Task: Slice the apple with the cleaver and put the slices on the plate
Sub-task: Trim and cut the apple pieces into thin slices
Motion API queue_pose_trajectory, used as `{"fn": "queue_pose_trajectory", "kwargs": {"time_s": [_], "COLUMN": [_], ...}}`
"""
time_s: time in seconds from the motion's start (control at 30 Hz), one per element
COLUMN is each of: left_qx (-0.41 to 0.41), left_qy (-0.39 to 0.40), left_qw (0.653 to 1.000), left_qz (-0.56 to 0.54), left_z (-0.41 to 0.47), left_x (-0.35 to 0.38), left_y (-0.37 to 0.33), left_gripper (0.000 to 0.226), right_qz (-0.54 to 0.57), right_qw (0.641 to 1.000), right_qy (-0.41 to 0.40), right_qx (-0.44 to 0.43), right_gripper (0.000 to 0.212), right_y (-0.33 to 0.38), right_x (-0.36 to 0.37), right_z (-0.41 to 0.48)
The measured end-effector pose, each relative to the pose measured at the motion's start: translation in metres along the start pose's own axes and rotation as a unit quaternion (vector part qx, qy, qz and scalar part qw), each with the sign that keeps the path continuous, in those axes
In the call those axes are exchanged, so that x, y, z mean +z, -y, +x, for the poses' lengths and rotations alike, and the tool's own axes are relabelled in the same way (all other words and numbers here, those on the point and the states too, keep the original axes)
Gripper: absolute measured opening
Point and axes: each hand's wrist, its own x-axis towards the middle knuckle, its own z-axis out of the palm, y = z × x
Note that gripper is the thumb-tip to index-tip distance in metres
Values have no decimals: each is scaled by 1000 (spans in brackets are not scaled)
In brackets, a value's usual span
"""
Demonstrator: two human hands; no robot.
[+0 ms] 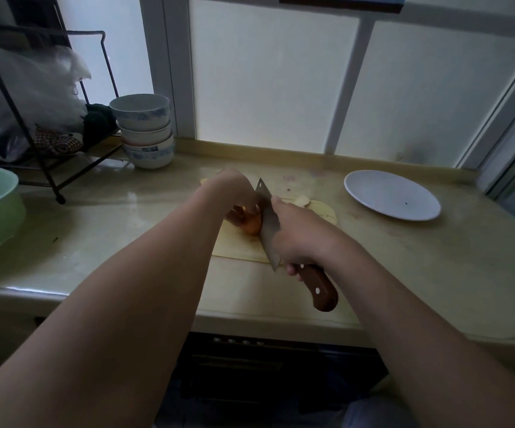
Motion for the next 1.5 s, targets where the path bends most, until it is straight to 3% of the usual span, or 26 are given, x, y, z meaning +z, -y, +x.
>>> {"fn": "queue_pose_trajectory", "kwargs": {"time_s": [0.17, 0.3, 0.53, 0.7, 1.5], "left_qx": [8, 13, -4, -11, -21], "left_qy": [10, 19, -6, -10, -15], "left_qw": [1000, 1000, 999, 999, 999], "left_qz": [-1, -4, -31, -30, -34], "left_z": [-1, -2, 1, 3, 6], "left_x": [-1, -1, -1, 0, 0], "left_y": [0, -2, 2, 3, 3], "left_gripper": [22, 6, 23, 27, 26], "right_qz": [12, -5, 83, 91, 92], "right_qw": [1000, 1000, 996, 993, 992], "right_qy": [-13, -16, -36, -79, -81], "right_qx": [4, 3, 12, -15, -11], "right_gripper": [97, 104, 82, 96, 96], "right_y": [2, 4, -6, -4, -6], "right_x": [5, 4, 1, -12, -13], "right_z": [14, 22, 19, 14, 7]}}
